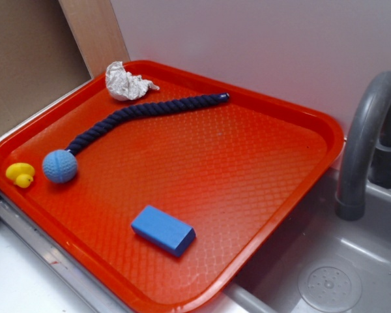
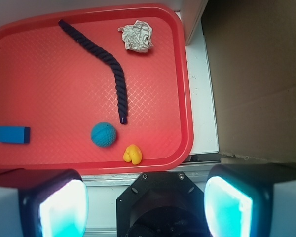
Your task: Grab the blue block.
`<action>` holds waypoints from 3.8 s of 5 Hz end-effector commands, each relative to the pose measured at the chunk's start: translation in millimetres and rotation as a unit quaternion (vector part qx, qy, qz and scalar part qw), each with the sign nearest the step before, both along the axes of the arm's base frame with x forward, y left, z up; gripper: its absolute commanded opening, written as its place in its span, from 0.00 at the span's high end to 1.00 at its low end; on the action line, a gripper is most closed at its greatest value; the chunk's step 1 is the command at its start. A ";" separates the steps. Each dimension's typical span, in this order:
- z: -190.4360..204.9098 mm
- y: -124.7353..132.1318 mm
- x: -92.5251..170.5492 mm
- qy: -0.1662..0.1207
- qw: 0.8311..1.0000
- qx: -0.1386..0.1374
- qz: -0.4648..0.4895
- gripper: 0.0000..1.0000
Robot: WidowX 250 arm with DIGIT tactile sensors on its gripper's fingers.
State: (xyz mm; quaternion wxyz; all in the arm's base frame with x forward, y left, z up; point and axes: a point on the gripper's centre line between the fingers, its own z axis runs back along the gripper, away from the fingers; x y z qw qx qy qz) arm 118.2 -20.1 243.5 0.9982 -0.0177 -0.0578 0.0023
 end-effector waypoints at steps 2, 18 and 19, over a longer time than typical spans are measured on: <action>-2.4 -7.9 19.6 -0.017 0.992 -0.016 -0.125 0.00; -230.4 -269.2 -14.6 0.160 0.672 0.152 -0.707 1.00; -186.0 -253.9 -2.9 0.143 0.747 0.155 -0.631 1.00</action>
